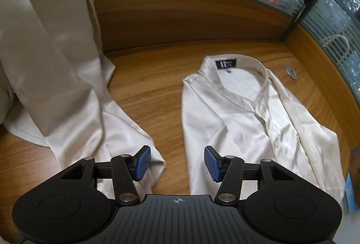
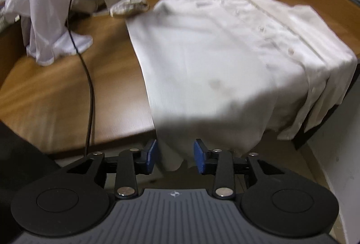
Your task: Fold clothes
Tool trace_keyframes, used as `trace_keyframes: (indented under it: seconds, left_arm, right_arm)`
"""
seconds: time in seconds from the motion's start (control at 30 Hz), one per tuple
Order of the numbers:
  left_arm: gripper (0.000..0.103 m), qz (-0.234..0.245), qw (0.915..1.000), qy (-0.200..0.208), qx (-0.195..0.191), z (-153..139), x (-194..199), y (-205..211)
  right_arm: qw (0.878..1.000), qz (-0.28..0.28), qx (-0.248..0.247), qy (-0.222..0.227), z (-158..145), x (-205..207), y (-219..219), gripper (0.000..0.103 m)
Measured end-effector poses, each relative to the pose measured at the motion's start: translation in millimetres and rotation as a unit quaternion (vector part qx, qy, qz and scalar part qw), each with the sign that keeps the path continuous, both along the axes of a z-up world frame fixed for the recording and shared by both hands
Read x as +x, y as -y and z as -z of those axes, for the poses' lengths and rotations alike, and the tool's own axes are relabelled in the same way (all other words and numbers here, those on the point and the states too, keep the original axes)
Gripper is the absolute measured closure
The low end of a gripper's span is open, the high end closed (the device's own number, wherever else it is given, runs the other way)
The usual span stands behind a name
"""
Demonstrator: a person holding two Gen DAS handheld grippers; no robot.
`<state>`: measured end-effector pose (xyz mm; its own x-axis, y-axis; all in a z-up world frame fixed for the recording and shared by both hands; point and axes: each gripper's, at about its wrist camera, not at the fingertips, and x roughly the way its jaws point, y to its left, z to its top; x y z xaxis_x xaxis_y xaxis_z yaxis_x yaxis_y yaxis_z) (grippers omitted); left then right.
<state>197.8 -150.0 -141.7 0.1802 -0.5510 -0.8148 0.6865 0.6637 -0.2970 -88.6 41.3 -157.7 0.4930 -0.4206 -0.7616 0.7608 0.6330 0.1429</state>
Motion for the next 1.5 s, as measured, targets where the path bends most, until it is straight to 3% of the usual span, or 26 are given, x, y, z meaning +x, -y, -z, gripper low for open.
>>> trace_keyframes:
  seconds: [0.27,0.57,0.9,0.97,1.03,1.13,1.3,1.37,1.43,1.5]
  left_arm:
    - [0.047,0.021,0.9991,-0.033,-0.015,10,2,5]
    - [0.047,0.046,0.9960,-0.073,-0.025,22,-16,2]
    - [0.047,0.055,0.9953,-0.078,-0.014,29,-32,-8]
    - [0.047,0.054,0.9954,-0.077,-0.013,29,-31,-8]
    - [0.047,0.053,0.9955,-0.078,-0.013,30,-30,-8]
    - [0.047,0.052,0.9956,-0.077,-0.012,32,-28,-6]
    - [0.047,0.057,0.9964,-0.059,-0.018,32,-21,6]
    - [0.048,0.053,0.9966,-0.058,-0.023,33,-16,13]
    - [0.052,0.052,0.9966,-0.059,-0.027,34,-10,21]
    - [0.079,0.054,0.9964,-0.060,-0.027,35,-8,28]
  right_arm:
    - [1.000,-0.004,-0.012,-0.019,-5,24,2,0.046]
    - [0.998,0.013,-0.015,-0.066,8,24,-9,0.046]
    - [0.995,0.014,-0.019,-0.101,30,40,0,0.047]
    - [0.994,0.017,-0.019,-0.104,31,42,1,0.050]
    - [0.994,0.021,-0.018,-0.106,31,43,3,0.062]
    - [0.994,0.025,-0.012,-0.103,30,42,6,0.088]
    - [0.996,0.031,0.005,-0.088,21,36,12,0.099]
    - [0.996,0.031,0.009,-0.085,15,33,13,0.099]
    - [0.996,0.032,0.012,-0.082,8,31,15,0.099]
    - [0.996,0.035,0.018,-0.080,0,28,19,0.099]
